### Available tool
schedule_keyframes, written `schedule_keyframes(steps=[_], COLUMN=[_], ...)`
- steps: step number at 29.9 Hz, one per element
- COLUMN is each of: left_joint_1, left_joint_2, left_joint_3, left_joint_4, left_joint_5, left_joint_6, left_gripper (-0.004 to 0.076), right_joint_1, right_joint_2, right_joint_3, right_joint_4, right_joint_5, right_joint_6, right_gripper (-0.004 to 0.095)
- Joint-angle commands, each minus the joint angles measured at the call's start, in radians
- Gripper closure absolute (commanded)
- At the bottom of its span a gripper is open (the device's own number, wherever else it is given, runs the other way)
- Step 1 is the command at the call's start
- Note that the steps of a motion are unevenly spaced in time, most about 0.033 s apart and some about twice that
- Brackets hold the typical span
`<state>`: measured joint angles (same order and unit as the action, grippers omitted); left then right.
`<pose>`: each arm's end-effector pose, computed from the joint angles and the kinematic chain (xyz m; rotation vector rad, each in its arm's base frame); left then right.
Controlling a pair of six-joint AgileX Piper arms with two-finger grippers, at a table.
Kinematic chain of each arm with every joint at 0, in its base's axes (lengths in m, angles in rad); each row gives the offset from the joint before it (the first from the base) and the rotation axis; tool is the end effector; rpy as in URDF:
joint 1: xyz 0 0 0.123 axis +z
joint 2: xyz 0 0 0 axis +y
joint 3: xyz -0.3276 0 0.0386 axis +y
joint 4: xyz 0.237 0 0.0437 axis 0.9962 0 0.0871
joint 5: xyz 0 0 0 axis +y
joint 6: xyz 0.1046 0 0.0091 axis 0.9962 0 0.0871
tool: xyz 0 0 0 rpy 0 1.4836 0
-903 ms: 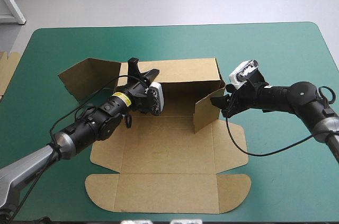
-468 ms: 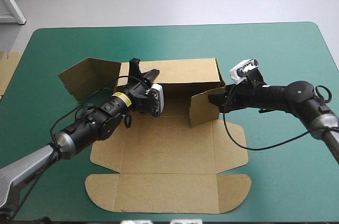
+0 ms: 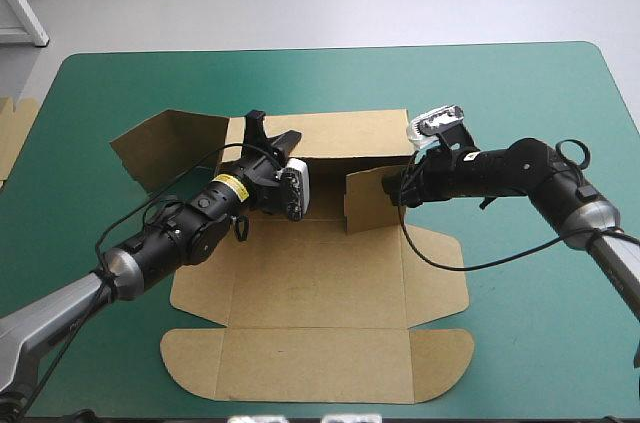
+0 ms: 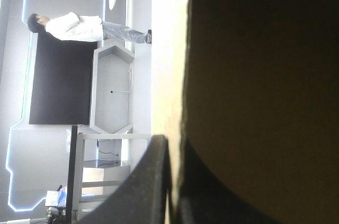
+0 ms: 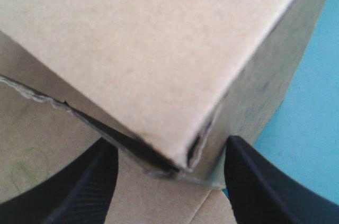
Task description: Fold the box
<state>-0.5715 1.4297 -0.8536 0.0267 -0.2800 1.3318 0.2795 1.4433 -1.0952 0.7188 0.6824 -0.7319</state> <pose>0.2665 -0.1723 0.3385 1.4939 1.0294 0.5567 0.2765 0.1247 0.3439 -0.6848 2.2601 0.5780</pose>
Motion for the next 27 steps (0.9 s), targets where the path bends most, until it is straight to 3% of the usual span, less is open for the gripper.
schedule_keyframes(steps=[1,6,15,27], left_joint_1=[-0.007,-0.007,-0.007,-0.007], left_joint_2=[-0.016,-0.016,-0.016,0.022], left_joint_3=[-0.017,-0.017,-0.020,-0.152], left_joint_4=[-0.009,-0.009,-0.111,-0.156], left_joint_5=[-0.008,-0.008,-0.002,0.162], left_joint_6=[-0.016,-0.016,-0.016,-0.015], left_gripper=[0.0734,0.0734,0.0734,0.0734], right_joint_1=[0.012,0.012,0.012,0.012], right_joint_2=[-0.028,-0.028,-0.028,0.012], right_joint_3=[-0.033,-0.033,-0.033,-0.035], right_joint_4=[-0.021,-0.072,-0.089,-0.089], right_joint_5=[-0.057,-0.096,-0.184,-0.279], right_joint_6=[0.118,0.229,0.225,0.202], right_gripper=[0.0372,0.0429,0.0440,0.0456])
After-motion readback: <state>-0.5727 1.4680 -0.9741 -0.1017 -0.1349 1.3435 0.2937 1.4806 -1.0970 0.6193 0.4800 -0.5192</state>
